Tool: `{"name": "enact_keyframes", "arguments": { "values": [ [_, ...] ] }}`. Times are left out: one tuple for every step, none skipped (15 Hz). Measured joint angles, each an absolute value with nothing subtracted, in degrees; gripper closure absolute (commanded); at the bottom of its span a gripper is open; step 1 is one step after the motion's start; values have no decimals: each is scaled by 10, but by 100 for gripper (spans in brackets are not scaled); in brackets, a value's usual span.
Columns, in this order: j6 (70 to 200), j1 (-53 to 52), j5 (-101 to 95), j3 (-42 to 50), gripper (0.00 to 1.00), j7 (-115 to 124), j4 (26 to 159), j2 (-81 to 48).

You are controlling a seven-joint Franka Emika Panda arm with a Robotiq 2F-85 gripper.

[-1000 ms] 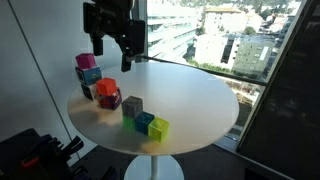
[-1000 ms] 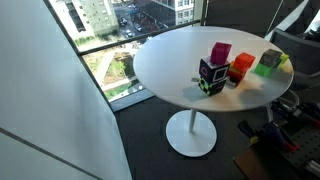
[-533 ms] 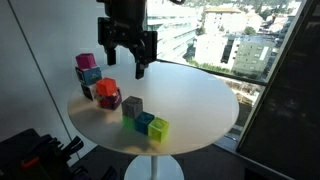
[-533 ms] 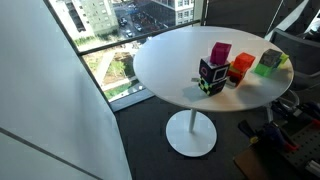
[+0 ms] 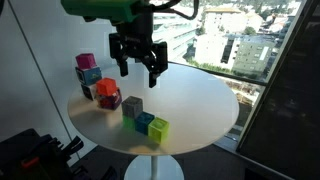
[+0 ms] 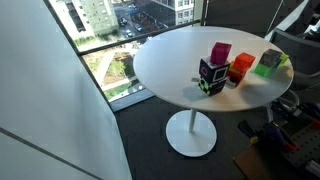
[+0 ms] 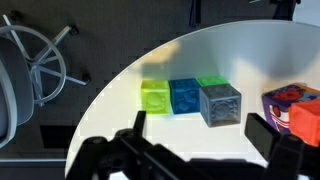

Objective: Put the yellow block on the grey block

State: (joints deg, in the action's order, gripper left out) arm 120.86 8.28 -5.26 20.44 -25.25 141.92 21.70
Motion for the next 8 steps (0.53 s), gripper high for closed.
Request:
{"name": "enact_keyframes", "arguments": {
  "values": [
    [1218, 85, -53, 204, 0, -252, 1424, 216],
    [1223, 87, -53, 204, 0, -252, 1427, 215],
    [1223, 89, -53, 204, 0, -252, 1428, 215],
    [1223, 90, -52, 204, 0, -252, 1428, 215],
    [1223, 90, -52, 204, 0, -252, 1428, 214],
    [1223, 90, -52, 204, 0, -252, 1428, 214],
    [1223, 90, -52, 203, 0, -252, 1428, 213],
    [1223, 90, -52, 203, 0, -252, 1428, 213]
  ]
}}
